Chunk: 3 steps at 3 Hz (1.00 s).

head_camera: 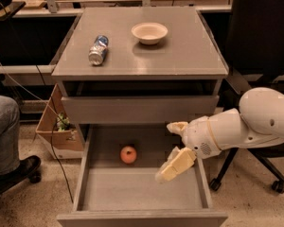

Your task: Pick apple from middle drawer and place on counter

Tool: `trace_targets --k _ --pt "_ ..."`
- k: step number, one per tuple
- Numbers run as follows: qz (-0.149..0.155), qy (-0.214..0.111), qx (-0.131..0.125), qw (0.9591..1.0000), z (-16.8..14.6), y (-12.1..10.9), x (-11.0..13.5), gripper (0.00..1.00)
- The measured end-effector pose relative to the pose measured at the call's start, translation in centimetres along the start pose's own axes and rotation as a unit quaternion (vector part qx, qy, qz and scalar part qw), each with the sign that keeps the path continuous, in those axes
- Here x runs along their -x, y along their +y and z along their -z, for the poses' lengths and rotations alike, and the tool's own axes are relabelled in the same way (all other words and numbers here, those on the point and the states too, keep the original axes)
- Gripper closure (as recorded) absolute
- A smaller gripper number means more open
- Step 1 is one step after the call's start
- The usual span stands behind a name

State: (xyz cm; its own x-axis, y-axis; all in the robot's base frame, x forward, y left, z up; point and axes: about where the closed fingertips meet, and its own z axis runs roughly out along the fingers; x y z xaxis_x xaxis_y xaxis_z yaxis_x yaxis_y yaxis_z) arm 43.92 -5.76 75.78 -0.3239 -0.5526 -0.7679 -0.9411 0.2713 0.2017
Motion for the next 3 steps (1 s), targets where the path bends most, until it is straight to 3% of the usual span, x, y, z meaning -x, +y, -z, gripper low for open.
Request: trace_targets --k 1,2,3 --pt "-0.001 0.000 -0.001 1.0000 -0.3 -0.1 -0.1 0.00" --pt "-0.019 -0.001 -0.009 0.9998 -3.2 -1.6 -1.1 0.00" --pt "-0.031 -0.024 -0.027 0.9989 -7.0 -5.0 -2.8 0.00"
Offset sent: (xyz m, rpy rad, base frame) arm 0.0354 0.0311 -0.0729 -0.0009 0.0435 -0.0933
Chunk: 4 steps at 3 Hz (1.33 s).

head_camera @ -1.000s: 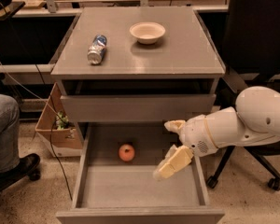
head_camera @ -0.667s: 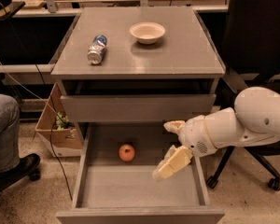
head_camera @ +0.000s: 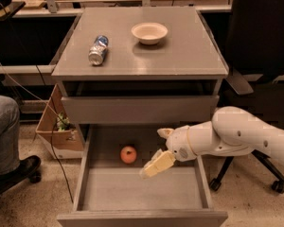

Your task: Pick apple from middle drawer and place on counter

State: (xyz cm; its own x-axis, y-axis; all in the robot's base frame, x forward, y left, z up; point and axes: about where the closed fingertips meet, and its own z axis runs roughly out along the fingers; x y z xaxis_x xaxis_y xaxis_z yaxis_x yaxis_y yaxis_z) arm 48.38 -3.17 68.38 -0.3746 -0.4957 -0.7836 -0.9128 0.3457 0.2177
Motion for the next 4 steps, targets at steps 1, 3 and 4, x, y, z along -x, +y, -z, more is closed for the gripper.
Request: trace_targets --k 1,3,4 --pt "-0.004 -0.021 -0.015 0.9997 -4.0 -3.3 -1.6 0.00" --pt "-0.007 -0.047 -0.057 0.9973 -13.5 -9.6 -5.9 0.00" --pt "-0.007 -0.047 -0.057 0.9973 -13.5 -9.6 -5.9 0.00"
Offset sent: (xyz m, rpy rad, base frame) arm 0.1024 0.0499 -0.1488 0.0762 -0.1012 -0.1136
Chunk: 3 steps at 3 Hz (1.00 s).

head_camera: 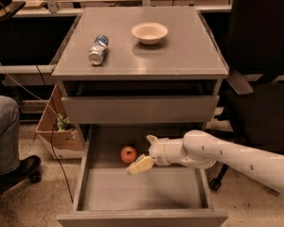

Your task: Pick apple from middle drawer and place on counter

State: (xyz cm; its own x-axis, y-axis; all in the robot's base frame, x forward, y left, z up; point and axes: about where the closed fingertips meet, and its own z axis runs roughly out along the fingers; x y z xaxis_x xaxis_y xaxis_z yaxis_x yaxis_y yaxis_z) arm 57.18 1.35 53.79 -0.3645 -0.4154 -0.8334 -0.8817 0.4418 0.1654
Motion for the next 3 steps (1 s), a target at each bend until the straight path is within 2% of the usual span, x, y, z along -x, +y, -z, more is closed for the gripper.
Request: trace_targets --k 1,2,3 --pt "0.005 0.012 -0.010 0.9999 -0.9 -0.1 -0.9 0.00" --pt "0.007 0.015 -0.021 0.9996 -3.3 -1.3 -2.3 0.00" --pt "0.017 -0.003 -0.039 0.9991 -5.9 -3.5 -3.4 0.00"
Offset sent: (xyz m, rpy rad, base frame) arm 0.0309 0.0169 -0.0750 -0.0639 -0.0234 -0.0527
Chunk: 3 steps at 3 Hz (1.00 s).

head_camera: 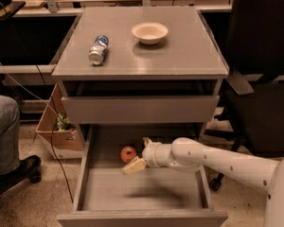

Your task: Pick apple from middle drawer and place on counter

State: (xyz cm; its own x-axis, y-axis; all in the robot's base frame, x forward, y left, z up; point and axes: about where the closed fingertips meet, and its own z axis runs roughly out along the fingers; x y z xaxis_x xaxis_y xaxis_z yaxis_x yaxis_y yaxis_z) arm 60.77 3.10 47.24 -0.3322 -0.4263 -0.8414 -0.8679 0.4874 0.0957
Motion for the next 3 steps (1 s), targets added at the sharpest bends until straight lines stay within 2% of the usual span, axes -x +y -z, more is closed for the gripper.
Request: trace_targets --k 1,3 --pt "0.005 -0.024 -0.010 0.9997 -3.1 -1.7 -1.3 0.00" --pt "0.007 -0.035 -0.011 0.9993 -8.1 -2.5 -3.7 0.00"
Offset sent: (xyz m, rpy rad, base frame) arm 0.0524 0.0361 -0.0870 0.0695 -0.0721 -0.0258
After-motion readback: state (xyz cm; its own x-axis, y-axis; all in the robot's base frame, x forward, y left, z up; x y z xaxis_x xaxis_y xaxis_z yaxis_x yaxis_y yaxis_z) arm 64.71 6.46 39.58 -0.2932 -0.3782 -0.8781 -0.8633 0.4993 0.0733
